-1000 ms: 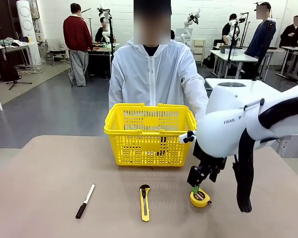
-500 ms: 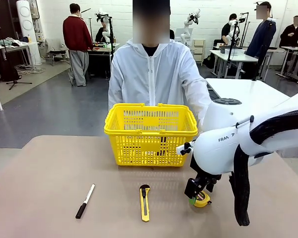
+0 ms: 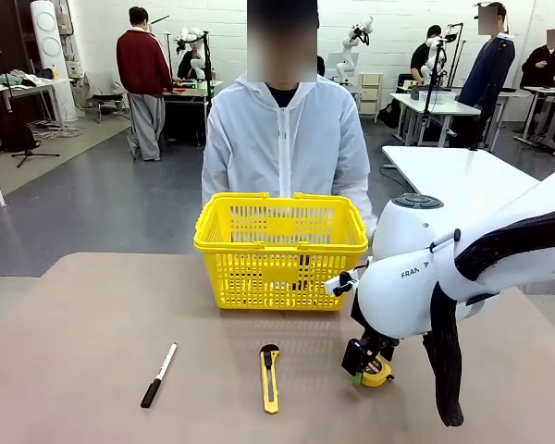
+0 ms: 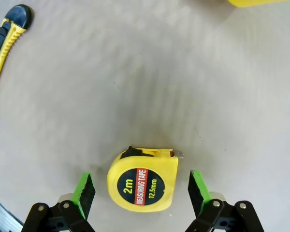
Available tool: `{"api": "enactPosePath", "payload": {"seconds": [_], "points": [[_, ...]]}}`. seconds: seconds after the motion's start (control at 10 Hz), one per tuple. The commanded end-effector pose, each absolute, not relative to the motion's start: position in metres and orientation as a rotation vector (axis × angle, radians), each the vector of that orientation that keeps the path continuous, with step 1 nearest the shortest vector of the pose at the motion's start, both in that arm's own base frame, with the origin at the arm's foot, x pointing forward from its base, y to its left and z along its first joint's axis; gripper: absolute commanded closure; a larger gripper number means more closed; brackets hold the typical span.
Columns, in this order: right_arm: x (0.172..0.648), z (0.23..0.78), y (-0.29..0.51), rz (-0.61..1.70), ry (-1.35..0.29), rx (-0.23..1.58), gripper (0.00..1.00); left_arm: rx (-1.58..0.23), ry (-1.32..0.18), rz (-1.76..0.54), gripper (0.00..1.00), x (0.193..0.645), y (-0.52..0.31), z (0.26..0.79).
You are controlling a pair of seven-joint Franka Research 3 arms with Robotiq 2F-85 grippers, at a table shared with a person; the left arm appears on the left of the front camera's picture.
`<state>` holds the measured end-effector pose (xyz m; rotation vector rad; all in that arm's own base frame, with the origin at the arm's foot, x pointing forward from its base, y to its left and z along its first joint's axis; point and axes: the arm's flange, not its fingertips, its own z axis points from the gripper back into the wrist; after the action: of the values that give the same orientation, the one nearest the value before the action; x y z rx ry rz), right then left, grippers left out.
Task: Place the items the person wants into the basket.
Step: Pick up the item the person points to and place it in the Market Basket.
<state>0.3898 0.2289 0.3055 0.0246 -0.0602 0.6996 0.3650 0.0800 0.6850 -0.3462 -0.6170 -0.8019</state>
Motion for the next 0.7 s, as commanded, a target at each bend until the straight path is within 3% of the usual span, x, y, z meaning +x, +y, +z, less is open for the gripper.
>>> {"api": "enactPosePath", "payload": {"seconds": [0.0,0.1,0.2,0.3,0.4,0.6], "points": [[0.3893,0.3002,0.228,0.707,-0.086,-0.009,0.58,-0.337,-0.606,-0.791,0.01,0.3644,0.0801,0.6854],[0.3886,0.3011,0.2288,0.707,-0.085,-0.012,0.58,-0.337,-0.606,-0.791,0.01,0.3644,0.0801,0.6854],[0.3884,0.3014,0.2293,0.705,-0.084,-0.013,1.0,-0.337,-0.606,-0.791,0.01,0.3644,0.0801,0.6854],[0.3883,0.3013,0.2295,0.703,-0.085,-0.016,0.62,-0.337,-0.606,-0.791,0.01,0.3644,0.0801,0.6854],[0.388,0.3014,0.2299,0.704,-0.085,-0.014,1.0,-0.337,-0.606,-0.791,0.01,0.3644,0.0801,0.6854],[0.387,0.3037,0.2294,0.687,-0.097,-0.025,1.0,-0.337,-0.606,-0.791,0.01,0.3644,0.0801,0.6854]]}}
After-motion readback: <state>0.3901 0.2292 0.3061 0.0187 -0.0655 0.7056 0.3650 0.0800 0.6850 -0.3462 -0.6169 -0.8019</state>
